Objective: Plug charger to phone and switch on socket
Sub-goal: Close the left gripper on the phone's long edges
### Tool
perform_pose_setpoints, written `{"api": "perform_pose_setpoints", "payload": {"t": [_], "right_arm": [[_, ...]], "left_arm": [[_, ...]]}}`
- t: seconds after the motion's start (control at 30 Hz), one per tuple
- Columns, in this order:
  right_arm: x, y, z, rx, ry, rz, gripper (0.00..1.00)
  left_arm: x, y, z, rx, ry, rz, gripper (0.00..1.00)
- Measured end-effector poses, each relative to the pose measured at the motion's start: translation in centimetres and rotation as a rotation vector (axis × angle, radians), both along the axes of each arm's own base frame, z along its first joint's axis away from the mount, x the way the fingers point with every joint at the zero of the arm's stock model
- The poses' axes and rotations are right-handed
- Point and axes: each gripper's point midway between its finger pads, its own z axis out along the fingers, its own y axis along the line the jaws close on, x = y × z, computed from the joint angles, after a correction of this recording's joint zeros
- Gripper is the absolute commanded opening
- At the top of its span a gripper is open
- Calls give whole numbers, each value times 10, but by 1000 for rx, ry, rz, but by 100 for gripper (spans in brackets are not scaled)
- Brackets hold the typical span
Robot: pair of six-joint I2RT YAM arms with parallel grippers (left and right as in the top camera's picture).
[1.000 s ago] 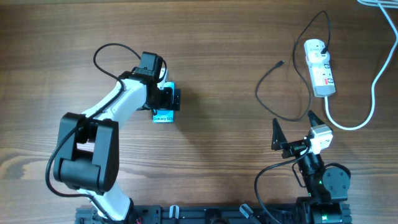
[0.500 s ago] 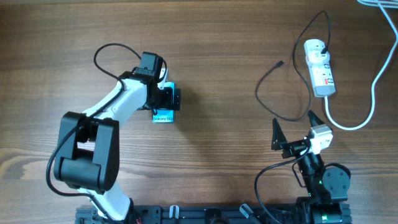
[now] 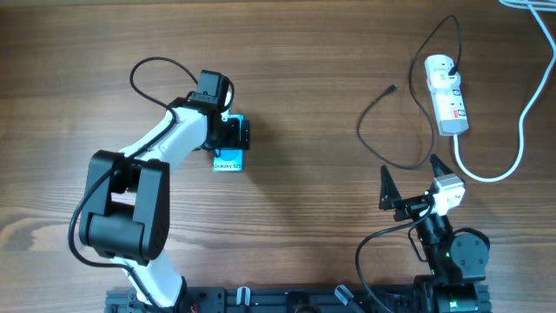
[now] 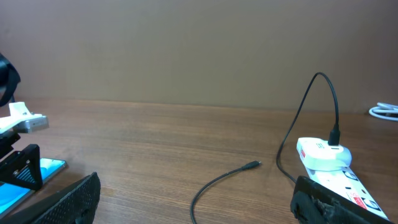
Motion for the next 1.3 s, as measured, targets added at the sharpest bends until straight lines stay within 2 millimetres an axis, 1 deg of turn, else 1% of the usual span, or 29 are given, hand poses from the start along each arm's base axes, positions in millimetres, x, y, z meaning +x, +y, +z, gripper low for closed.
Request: {"api": "perform_pose_setpoints", "payload": {"t": [0.1, 0.23, 0.37, 0.47, 0.7, 0.77, 0.83, 0.9, 1.07, 1.3], "right_arm": [[0, 0, 0, 0, 0, 0, 100], [0, 0, 0, 0, 0, 0, 100], [0, 0, 0, 0, 0, 0, 100], [0, 0, 0, 0, 0, 0, 100], [0, 0, 0, 0, 0, 0, 100], [0, 0, 0, 0, 0, 0, 100], [0, 0, 0, 0, 0, 0, 100], [0, 0, 0, 0, 0, 0, 100], [0, 0, 0, 0, 0, 0, 100], [0, 0, 0, 0, 0, 0, 100]], "left_arm": [[0, 0, -1, 4, 6, 3, 89], [0, 3, -2, 19, 12, 9, 87], [-4, 1, -3, 36, 23, 0, 81], [-10, -4, -4, 57, 39, -24, 83], [-25, -21, -5, 78, 71, -79, 82], [-25, -21, -5, 76, 70, -71, 82], [-24, -21, -5, 73, 70, -50, 85], [-22, -22, -4, 61, 64, -6, 87], [-17, -23, -3, 39, 48, 106, 87], [-16, -22, -3, 36, 42, 144, 87]]}}
